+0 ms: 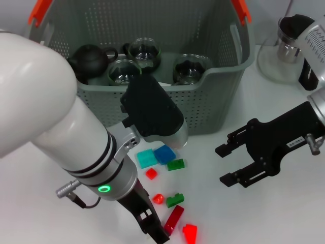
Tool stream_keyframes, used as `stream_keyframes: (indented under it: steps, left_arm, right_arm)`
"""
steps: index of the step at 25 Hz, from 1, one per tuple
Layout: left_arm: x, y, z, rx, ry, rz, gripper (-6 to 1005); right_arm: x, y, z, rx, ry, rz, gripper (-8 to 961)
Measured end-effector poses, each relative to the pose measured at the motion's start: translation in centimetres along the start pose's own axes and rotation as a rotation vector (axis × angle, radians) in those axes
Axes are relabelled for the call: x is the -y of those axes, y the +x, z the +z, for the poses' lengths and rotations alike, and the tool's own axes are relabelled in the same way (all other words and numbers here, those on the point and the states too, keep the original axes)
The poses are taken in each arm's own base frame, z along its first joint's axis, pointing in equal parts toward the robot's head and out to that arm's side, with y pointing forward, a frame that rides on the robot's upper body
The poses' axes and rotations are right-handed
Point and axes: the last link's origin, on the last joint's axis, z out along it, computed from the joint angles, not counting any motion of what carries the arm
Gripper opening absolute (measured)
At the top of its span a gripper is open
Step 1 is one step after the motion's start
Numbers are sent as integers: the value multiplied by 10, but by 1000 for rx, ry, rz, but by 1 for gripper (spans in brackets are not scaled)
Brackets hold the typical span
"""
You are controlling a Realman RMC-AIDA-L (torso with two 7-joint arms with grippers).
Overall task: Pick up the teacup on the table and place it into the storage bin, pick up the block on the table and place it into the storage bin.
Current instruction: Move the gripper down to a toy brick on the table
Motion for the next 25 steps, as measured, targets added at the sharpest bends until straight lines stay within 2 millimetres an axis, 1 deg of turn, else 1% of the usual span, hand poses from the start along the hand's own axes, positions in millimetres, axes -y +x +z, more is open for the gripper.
stream_keyframes:
  steps: [11,25]
  left_arm:
    - [-11,3,15,23,-1,-21,949]
    - [-5,0,23,45,69,-12,948]
  right_arm:
    - [6,0,-3,-27,31,-10,715]
    - [9,0,0,-23,54,-20,715]
